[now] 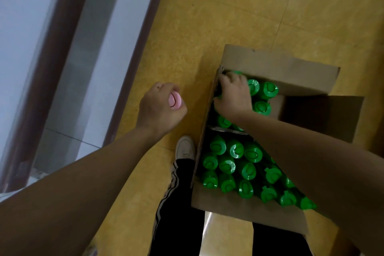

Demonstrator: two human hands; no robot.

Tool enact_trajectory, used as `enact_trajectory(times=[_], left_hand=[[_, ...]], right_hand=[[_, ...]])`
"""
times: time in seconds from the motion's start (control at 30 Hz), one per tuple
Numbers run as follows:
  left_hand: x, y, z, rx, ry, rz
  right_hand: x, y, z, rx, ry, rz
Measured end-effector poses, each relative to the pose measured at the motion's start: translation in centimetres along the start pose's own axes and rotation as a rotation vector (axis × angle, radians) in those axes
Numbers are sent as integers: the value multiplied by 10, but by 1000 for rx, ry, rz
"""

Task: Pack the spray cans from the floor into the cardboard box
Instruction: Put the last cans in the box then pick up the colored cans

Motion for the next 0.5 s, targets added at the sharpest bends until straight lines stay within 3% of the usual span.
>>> enact_trajectory(times=[0.17,0.27,0.5], left_hand=[[56,-3,-41,168,15,196],[99,-9,-56,247,41,308],[202,-7,-33,239,203,509]], right_hand=[[-53,32,-19,-13,-294,-335],[-55,45,-60,153,-579,-264],[46,78,-142,368,-731,-1]])
Point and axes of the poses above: each hand's wrist, its own y-axis away from the middle knuckle, its own z-axis out of the palm, x = y × z, the point moved 4 cm from there along -y, towards the middle knuckle, and after that the axes turned 2 degrees about -x, right-handed, at the moved point
